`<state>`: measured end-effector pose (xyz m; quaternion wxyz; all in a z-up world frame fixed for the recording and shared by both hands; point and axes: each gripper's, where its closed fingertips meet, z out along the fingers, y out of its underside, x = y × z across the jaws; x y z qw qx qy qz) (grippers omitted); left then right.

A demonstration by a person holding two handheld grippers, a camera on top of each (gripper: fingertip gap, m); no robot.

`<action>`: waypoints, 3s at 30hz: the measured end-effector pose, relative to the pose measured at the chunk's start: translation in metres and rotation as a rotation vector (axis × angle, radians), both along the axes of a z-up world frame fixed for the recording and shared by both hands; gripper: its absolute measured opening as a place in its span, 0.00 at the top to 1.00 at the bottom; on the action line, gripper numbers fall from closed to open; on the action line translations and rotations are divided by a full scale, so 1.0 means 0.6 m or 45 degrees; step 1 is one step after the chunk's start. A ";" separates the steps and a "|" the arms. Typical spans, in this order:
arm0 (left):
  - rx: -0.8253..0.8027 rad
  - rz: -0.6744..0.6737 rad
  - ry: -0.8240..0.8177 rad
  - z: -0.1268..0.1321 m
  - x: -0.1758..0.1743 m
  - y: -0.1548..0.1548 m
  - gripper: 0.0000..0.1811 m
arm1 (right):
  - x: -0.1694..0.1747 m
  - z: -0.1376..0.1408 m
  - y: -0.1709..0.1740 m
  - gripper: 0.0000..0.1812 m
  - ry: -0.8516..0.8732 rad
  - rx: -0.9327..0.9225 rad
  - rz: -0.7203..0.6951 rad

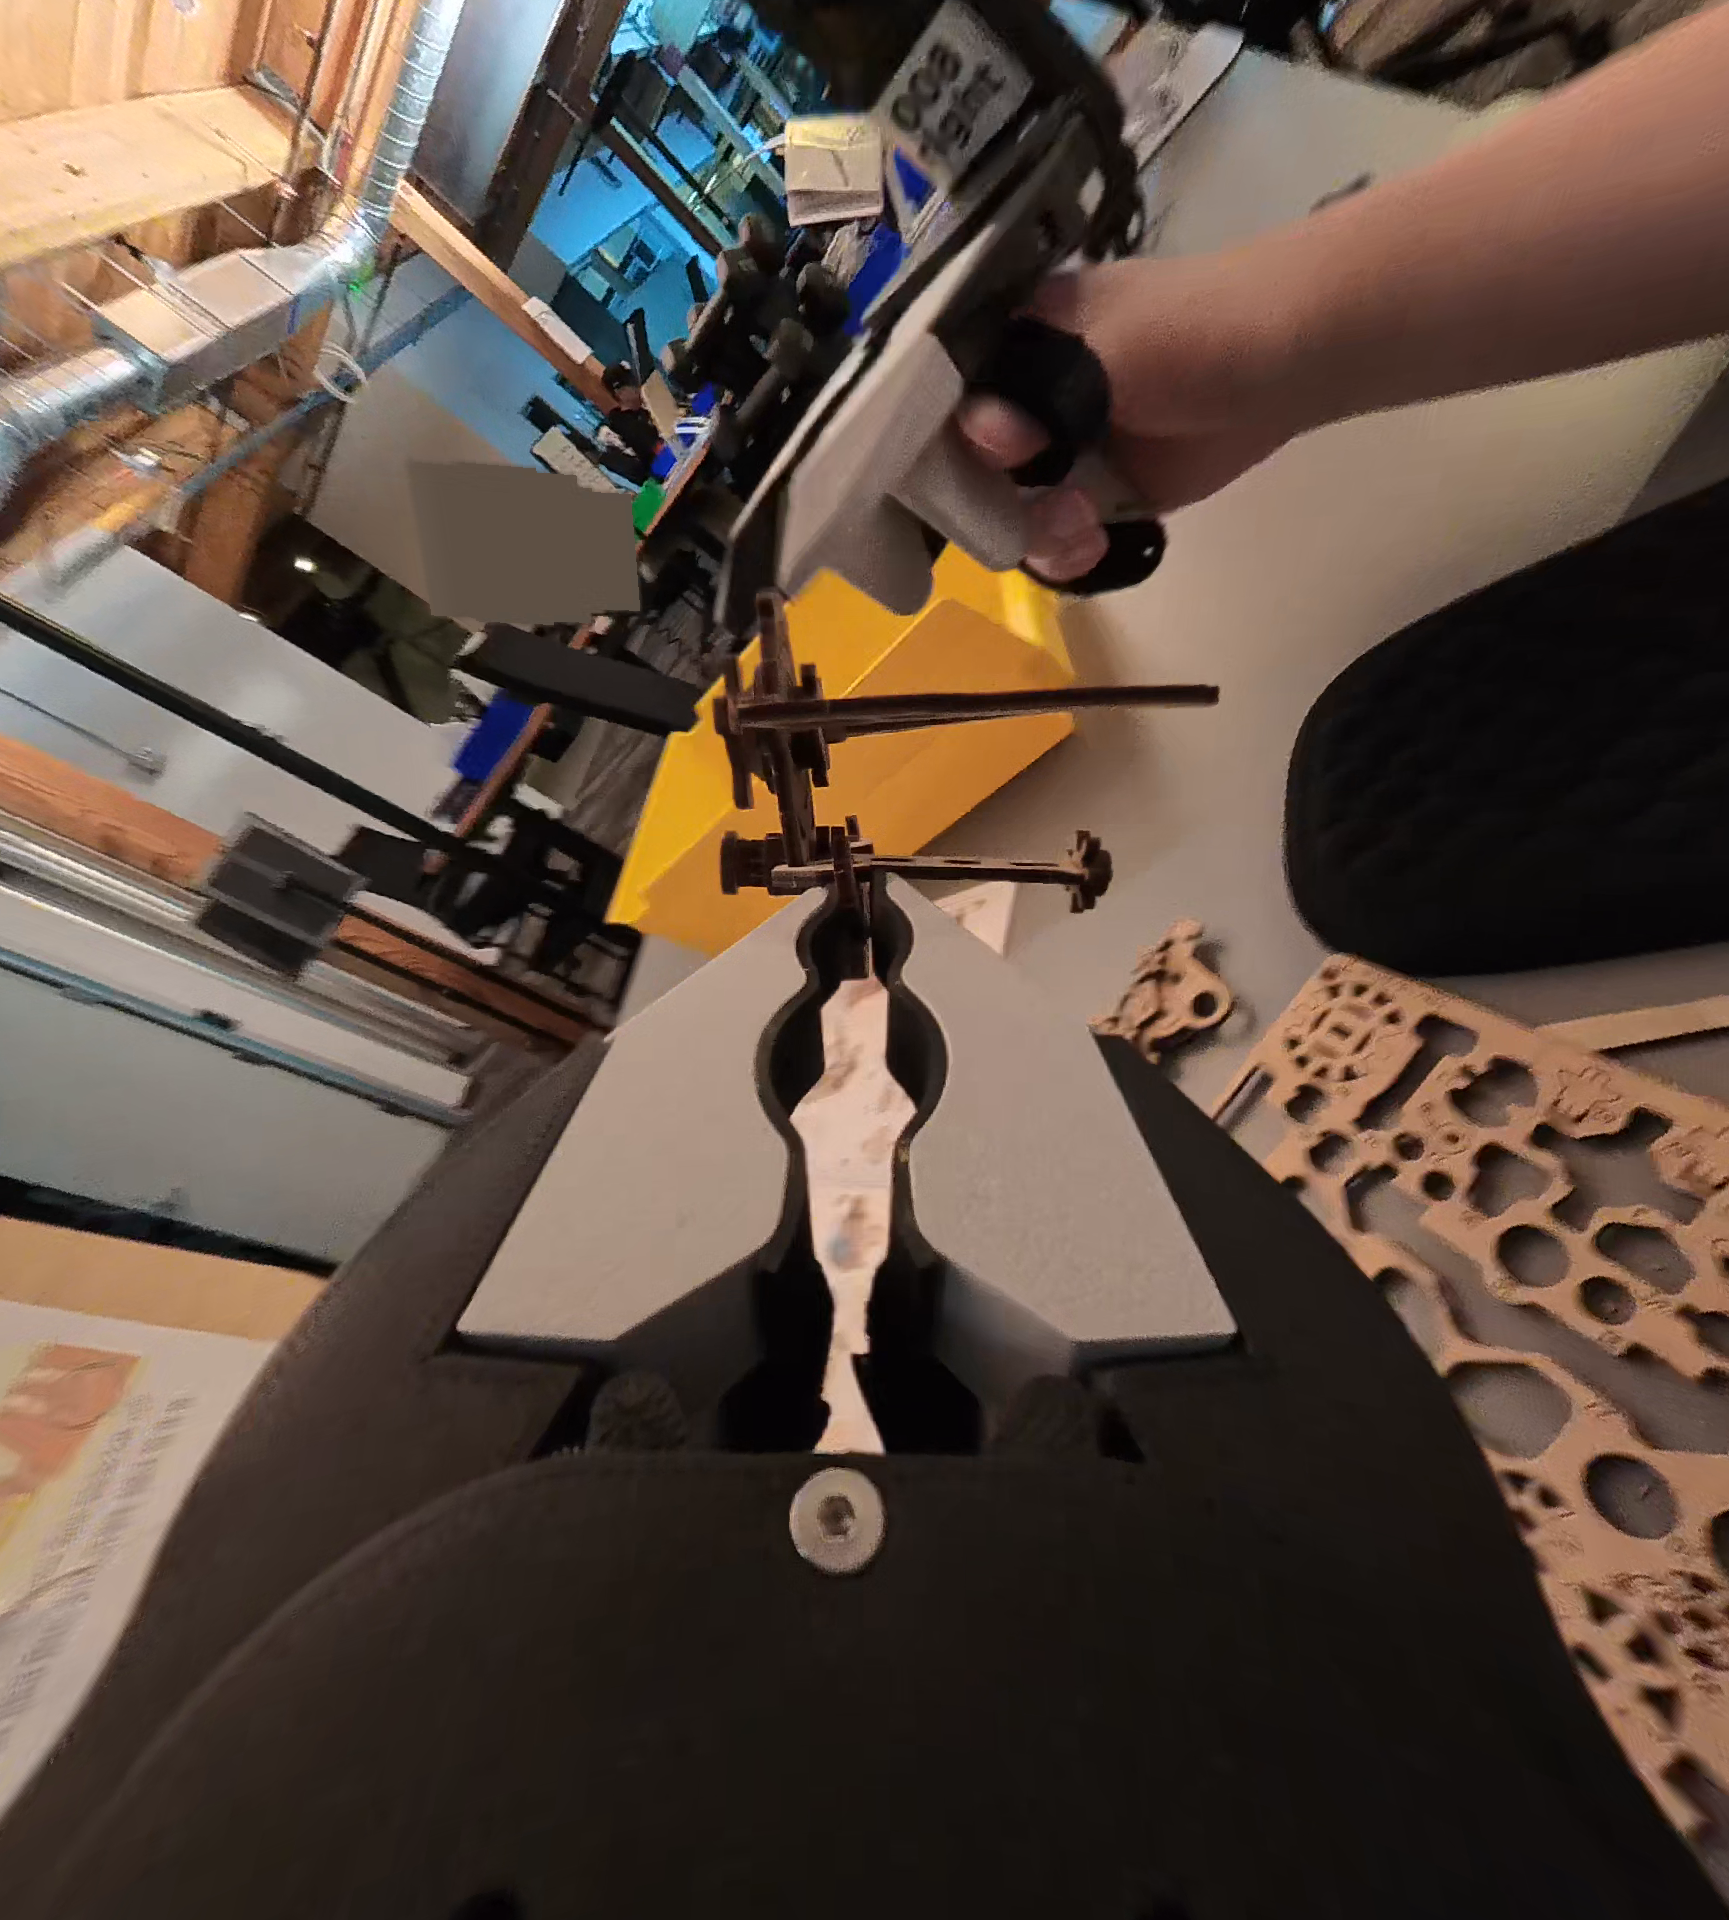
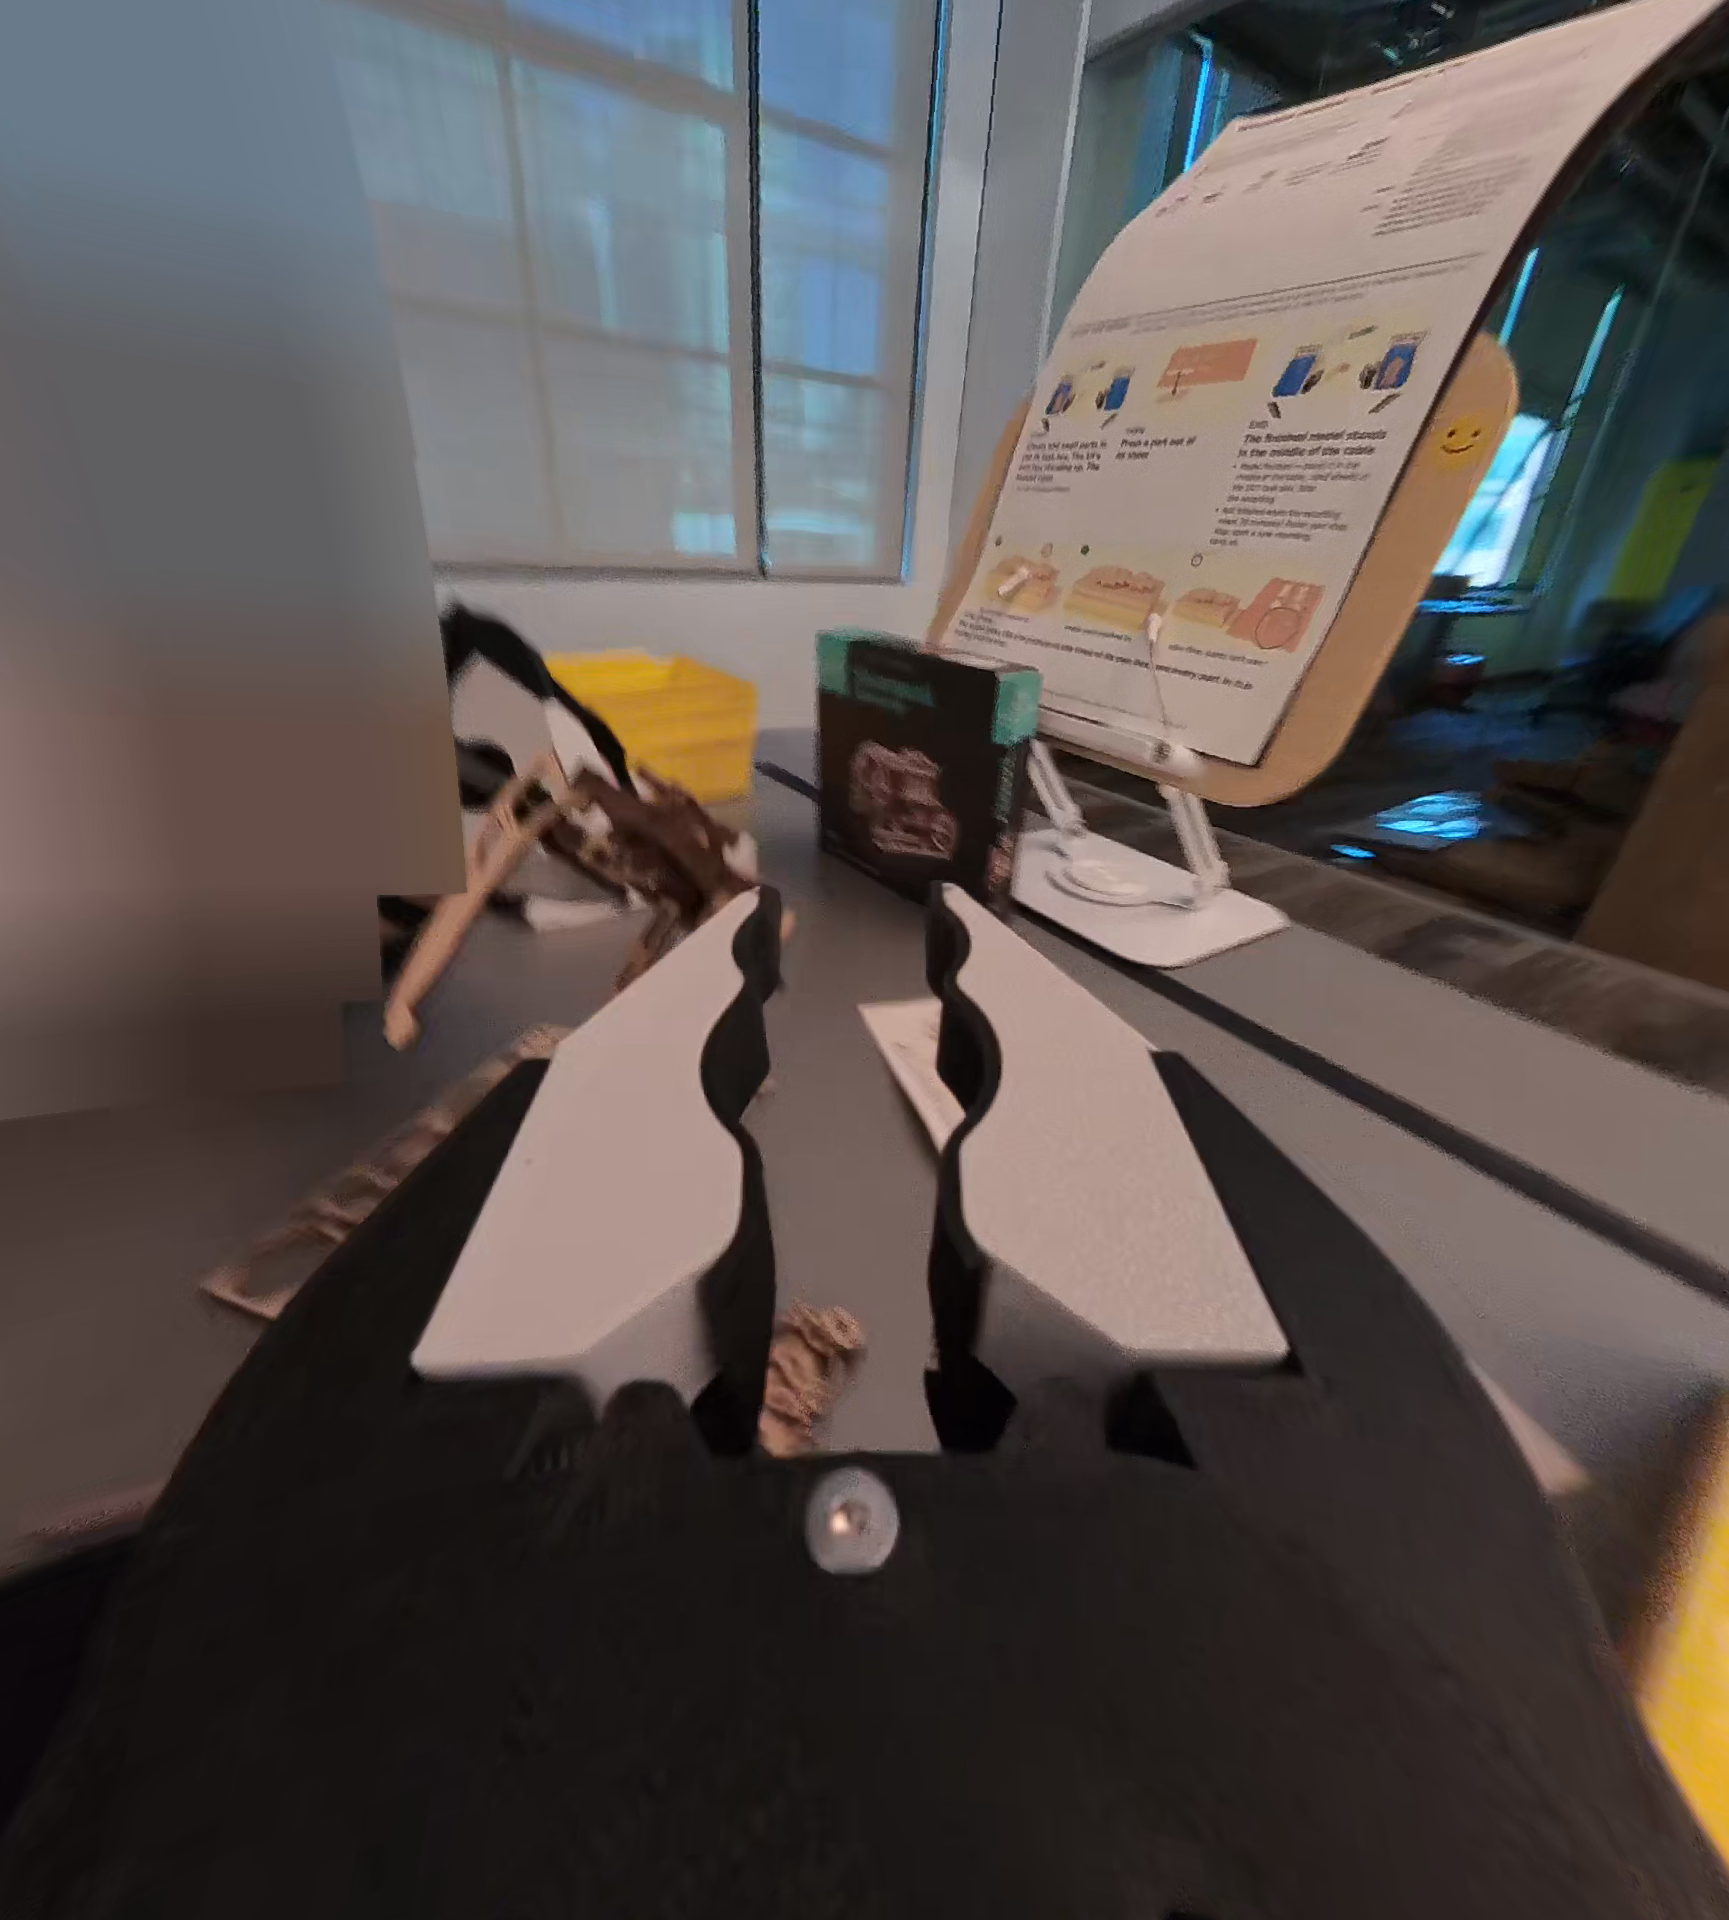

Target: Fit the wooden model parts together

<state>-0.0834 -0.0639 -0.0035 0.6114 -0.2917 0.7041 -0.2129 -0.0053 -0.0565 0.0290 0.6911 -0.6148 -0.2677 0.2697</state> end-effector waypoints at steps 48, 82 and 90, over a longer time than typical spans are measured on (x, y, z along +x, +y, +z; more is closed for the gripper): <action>-1.692 0.137 -0.084 -0.064 0.007 0.146 0.99 | -0.007 -0.311 -0.012 0.85 -0.702 -0.856 -0.043; -0.926 0.923 -0.003 -0.131 -0.036 0.235 0.99 | 0.032 -0.246 0.009 0.94 -1.191 -0.276 -0.545; -0.954 0.930 0.017 -0.144 -0.033 0.234 0.99 | 0.041 -0.250 0.014 0.94 -1.129 -0.304 -0.555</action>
